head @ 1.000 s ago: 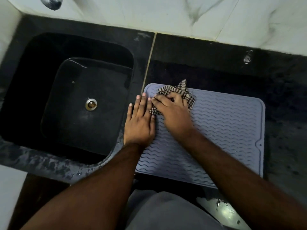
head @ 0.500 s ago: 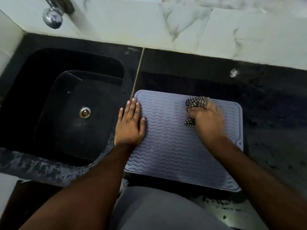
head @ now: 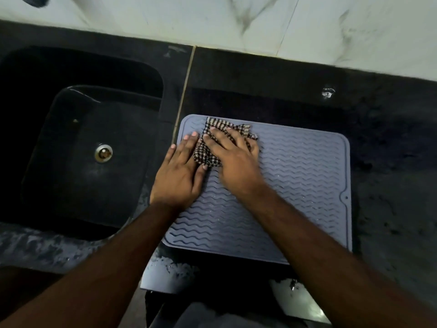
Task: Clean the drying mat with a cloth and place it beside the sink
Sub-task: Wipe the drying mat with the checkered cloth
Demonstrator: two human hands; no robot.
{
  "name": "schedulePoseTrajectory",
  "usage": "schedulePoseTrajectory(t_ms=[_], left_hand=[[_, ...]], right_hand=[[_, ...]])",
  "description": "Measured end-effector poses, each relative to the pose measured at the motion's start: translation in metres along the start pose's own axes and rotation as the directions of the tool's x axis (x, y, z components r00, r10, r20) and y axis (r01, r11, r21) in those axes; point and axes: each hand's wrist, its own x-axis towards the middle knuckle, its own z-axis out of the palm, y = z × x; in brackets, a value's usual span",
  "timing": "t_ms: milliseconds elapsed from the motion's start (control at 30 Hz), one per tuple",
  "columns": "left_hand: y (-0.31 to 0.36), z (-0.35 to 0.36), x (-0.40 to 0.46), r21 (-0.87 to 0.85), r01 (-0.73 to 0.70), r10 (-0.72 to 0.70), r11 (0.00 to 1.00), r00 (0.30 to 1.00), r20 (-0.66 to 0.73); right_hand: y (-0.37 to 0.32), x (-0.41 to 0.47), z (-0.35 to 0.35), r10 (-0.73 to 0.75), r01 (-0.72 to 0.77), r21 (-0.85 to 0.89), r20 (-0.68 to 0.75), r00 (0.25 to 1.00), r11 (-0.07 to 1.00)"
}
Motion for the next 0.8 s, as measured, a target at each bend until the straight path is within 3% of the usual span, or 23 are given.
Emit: schedulePoseTrajectory(t_ms=[267, 533, 600, 667, 733, 800], left_hand=[[-0.002, 0.004, 0.001, 0.023, -0.019, 0.019, 1.0, 0.999, -0.026], [-0.001, 0.004, 0.0, 0.021, -0.021, 0.022, 1.0, 0.999, -0.037], [-0.001, 0.003, -0.001, 0.027, -0.015, 0.016, 1.0, 0.999, -0.039], [0.0, 0.002, 0.0, 0.022, -0.019, 0.02, 1.0, 0.999, -0.034], [0.001, 0.001, 0.0, 0.023, -0.021, 0.021, 1.0, 0.999, -0.024], [0.001, 0.0, -0.001, 0.029, -0.019, 0.019, 0.999, 1.0, -0.01]], right_hand=[[0.05, -0.034, -0.03, -0.044, 0.052, -0.317, 0.033, 0.999, 0.947], [0.089, -0.074, -0.063, 0.266, -0.245, -0.46, -0.019, 0.964, 0.854], [0.078, -0.067, -0.066, 0.365, -0.354, -0.405, -0.052, 0.93, 0.843], [0.061, -0.056, -0.066, 0.411, -0.423, -0.212, -0.103, 0.906, 0.881], [0.035, -0.043, -0.059, 0.362, -0.365, 0.006, -0.145, 0.921, 0.931], [0.009, -0.033, -0.045, 0.224, -0.224, 0.008, -0.12, 0.967, 0.974]])
